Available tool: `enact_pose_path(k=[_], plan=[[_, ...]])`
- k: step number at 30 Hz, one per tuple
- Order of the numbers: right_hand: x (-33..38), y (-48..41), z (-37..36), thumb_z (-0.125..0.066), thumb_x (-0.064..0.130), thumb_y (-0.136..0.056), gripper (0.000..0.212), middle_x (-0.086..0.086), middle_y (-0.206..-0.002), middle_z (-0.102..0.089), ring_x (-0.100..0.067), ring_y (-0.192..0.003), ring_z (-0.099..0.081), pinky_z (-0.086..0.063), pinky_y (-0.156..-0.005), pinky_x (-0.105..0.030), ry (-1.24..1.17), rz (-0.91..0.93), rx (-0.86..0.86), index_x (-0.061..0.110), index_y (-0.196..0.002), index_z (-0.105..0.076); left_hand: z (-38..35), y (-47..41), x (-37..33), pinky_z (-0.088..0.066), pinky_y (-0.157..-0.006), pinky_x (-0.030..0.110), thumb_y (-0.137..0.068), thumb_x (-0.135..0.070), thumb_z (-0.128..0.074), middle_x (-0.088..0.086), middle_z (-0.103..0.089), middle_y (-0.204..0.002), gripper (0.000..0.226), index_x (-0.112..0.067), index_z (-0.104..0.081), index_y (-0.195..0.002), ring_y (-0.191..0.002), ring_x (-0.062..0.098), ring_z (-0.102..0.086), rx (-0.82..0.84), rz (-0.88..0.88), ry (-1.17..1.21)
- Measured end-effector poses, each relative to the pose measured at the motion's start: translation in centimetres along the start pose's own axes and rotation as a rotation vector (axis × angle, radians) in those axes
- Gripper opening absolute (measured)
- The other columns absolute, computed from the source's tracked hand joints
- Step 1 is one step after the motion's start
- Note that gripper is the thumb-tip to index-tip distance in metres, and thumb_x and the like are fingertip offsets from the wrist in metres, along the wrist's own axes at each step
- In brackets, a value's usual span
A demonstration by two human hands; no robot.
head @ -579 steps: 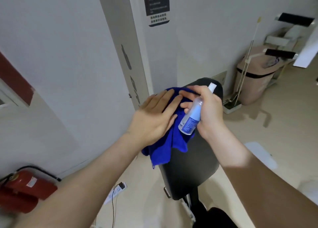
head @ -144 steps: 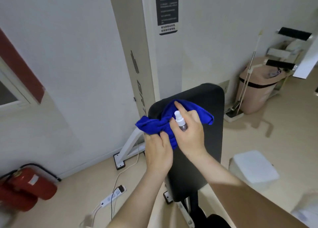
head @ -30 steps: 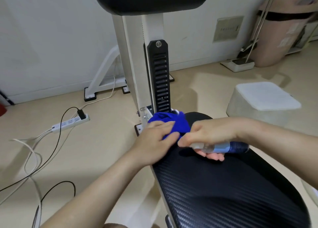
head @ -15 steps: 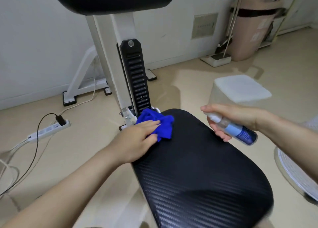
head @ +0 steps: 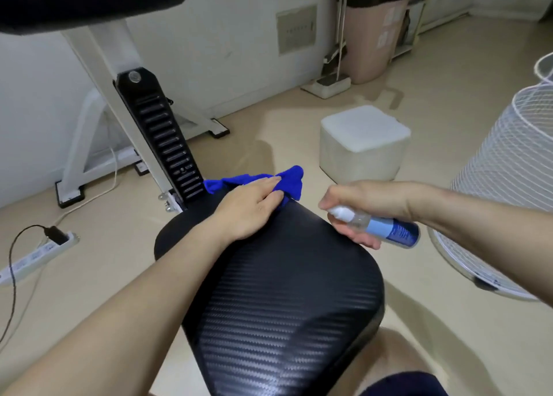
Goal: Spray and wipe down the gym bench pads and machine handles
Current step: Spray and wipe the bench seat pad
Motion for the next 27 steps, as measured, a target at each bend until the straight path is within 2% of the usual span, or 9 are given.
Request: enact_pose_path(k=[3, 6, 8, 11, 13, 16, 19, 24, 27], plan=[[-0.2, 0.6, -0.1, -0.042, 0.056, -0.079, 0.054, -0.008, -0.043, -0.052, -0.026, -0.044, -0.048, -0.042, -0.07, -0.043, 0.067, 0.003, 0.03, 0.013, -0.048, -0.051, 0.1, 3.4, -0.4, -0.028, -0.113, 0.026, -0.099, -0.039, -0.037, -0.024, -0.049, -0.14, 0.04, -0.037, -0.051, -0.136, -0.132, 0.0, -0.041, 0.025, -0.034, 0.147], [-0.5, 1.0, -0.2, -0.044, 0.068, -0.075, 0.062, -0.011, -0.044, -0.052, -0.028, -0.048, -0.047, -0.042, -0.071, -0.043, 0.06, -0.01, 0.057, 0.013, -0.048, -0.052, 0.1, 6.9, -1.4, -0.022, -0.118, 0.03, -0.092, -0.053, -0.035, -0.023, -0.043, -0.146, 0.053, -0.034, -0.05, -0.139, -0.137, -0.006, -0.032, 0.059, -0.037, 0.216], [-0.6, 1.2, -0.3, -0.042, 0.066, -0.08, 0.062, -0.01, -0.043, -0.051, -0.027, -0.048, -0.046, -0.041, -0.069, -0.042, 0.027, 0.006, 0.071, 0.015, -0.046, -0.052, -0.3, 8.6, -3.3, -0.016, -0.12, 0.028, -0.092, -0.052, -0.033, -0.025, -0.038, -0.146, 0.052, -0.032, -0.055, -0.134, -0.138, -0.012, -0.024, 0.104, -0.066, 0.246], [-0.9, 1.5, -0.1, -0.04, 0.056, -0.09, 0.059, -0.009, -0.042, -0.048, -0.024, -0.042, -0.043, -0.04, -0.058, -0.033, -0.102, 0.034, 0.042, 0.017, -0.046, -0.049, -1.8, 10.0, -7.1, -0.003, -0.117, 0.018, -0.094, -0.048, -0.027, -0.033, -0.031, -0.146, 0.048, -0.038, -0.053, -0.134, -0.139, -0.017, -0.011, 0.221, -0.206, 0.124], [-1.4, 1.6, -0.2, -0.038, 0.054, -0.091, 0.059, -0.011, -0.043, -0.047, -0.023, -0.04, -0.043, -0.039, -0.053, -0.03, -0.184, 0.057, 0.034, 0.016, -0.048, -0.05, -2.1, 9.3, -7.8, -0.001, -0.117, 0.02, -0.097, -0.048, -0.024, -0.032, -0.025, -0.151, 0.049, -0.04, -0.04, -0.142, -0.14, -0.015, -0.008, 0.24, -0.245, -0.014], [-2.2, 1.7, -0.3, -0.04, 0.058, -0.087, 0.062, -0.013, -0.045, -0.045, -0.024, -0.04, -0.044, -0.04, -0.051, -0.029, -0.264, 0.091, 0.021, 0.008, -0.051, -0.049, -1.2, 4.9, -4.9, -0.002, -0.118, 0.031, -0.103, -0.04, -0.029, -0.021, -0.02, -0.156, 0.048, -0.032, -0.027, -0.15, -0.144, -0.005, -0.01, 0.158, -0.076, -0.212], [-2.9, 2.1, -0.4, -0.041, 0.058, -0.082, 0.061, -0.013, -0.046, -0.045, -0.024, -0.04, -0.044, -0.042, -0.052, -0.028, -0.299, 0.098, 0.002, 0.005, -0.053, -0.047, -0.6, 2.1, -3.2, -0.008, -0.121, 0.041, -0.102, -0.036, -0.033, -0.015, -0.025, -0.157, 0.042, -0.022, -0.049, -0.139, -0.146, 0.003, -0.014, 0.106, 0.078, -0.129], [-3.6, 3.6, -1.1, -0.041, 0.058, -0.081, 0.06, -0.013, -0.045, -0.047, -0.025, -0.041, -0.044, -0.042, -0.054, -0.032, -0.281, 0.094, 0.066, 0.004, -0.056, -0.049, -2.5, 6.4, -6.9, -0.008, -0.12, 0.03, -0.102, -0.034, -0.038, -0.021, -0.031, -0.15, 0.038, -0.03, -0.051, -0.138, -0.143, -0.003, -0.017, 0.151, -0.146, 0.004], [-4.6, 5.2, -2.2, -0.038, 0.054, -0.084, 0.059, -0.013, -0.043, -0.048, -0.024, -0.04, -0.045, -0.043, -0.053, -0.029, -0.271, 0.081, 0.1, 0.002, -0.06, -0.049, -1.9, 7.5, -7.0, -0.02, -0.116, 0.024, -0.102, -0.036, -0.036, -0.031, -0.043, -0.14, 0.038, -0.031, -0.054, -0.135, -0.135, -0.009, -0.03, 0.087, -0.18, 0.132]])
Point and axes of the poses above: each hand's wrist, its own y-axis away from the middle knuckle, its own z-axis out of the back of the hand, x = y × z, the point moved 4 cm from there along -y, towards the middle knuckle
